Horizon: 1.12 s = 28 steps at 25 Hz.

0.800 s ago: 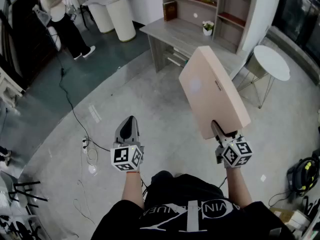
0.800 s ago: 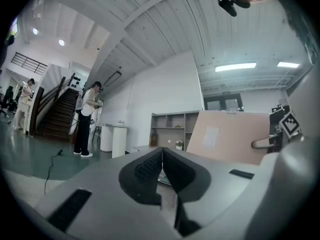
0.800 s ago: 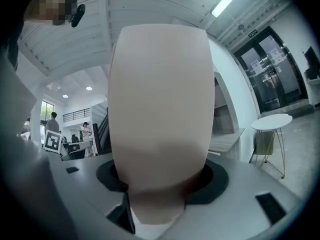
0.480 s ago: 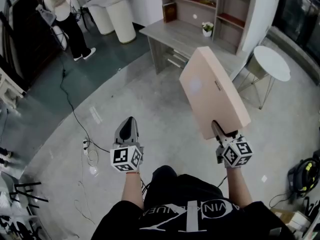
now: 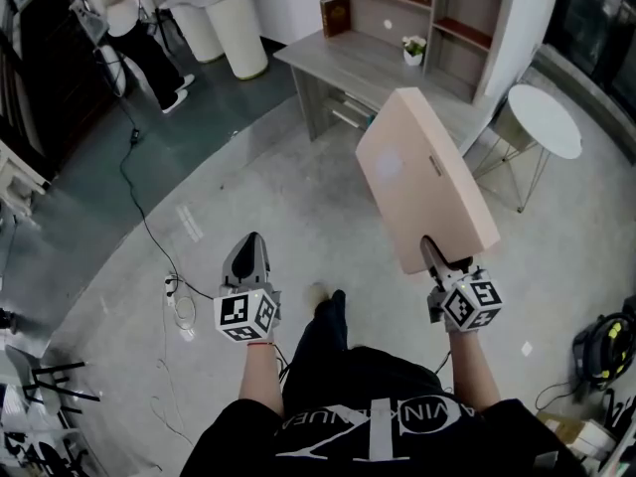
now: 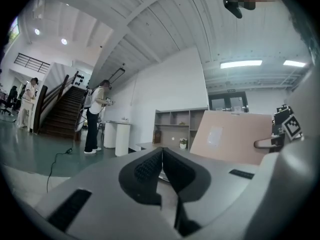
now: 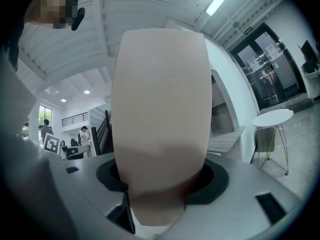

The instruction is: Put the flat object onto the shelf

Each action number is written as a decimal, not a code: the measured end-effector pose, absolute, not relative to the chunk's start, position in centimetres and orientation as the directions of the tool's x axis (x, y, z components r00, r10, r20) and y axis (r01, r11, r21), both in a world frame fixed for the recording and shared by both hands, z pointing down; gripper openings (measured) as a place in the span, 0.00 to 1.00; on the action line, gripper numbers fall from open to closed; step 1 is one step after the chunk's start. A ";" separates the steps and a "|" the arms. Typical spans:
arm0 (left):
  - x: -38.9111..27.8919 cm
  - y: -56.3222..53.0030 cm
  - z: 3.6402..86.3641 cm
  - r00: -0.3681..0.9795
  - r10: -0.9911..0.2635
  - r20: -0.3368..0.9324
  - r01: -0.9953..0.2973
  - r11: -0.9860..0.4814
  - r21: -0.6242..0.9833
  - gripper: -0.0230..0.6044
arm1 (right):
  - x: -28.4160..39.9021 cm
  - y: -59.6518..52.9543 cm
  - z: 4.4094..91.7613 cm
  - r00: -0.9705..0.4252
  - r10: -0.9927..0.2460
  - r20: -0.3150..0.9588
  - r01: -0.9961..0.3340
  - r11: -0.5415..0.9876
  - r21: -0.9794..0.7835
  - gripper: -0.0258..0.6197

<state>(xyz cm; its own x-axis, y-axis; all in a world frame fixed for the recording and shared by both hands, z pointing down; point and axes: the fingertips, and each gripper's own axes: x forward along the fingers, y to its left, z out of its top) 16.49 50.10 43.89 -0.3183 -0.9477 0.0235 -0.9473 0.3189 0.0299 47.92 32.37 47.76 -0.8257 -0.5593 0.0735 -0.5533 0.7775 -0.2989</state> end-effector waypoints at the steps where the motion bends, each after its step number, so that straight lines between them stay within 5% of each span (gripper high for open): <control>1: 16.1 49.5 44.1 -0.314 -0.949 0.026 -0.949 0.315 0.029 0.05 | 47.5 32.0 47.9 -0.825 -0.560 0.074 -0.554 0.777 -0.300 0.48; 28: -6.2 27.8 45.4 -0.203 -0.974 0.101 -0.976 0.209 0.052 0.05 | 26.8 15.0 48.8 -0.768 -0.629 0.119 -0.622 0.690 -0.369 0.48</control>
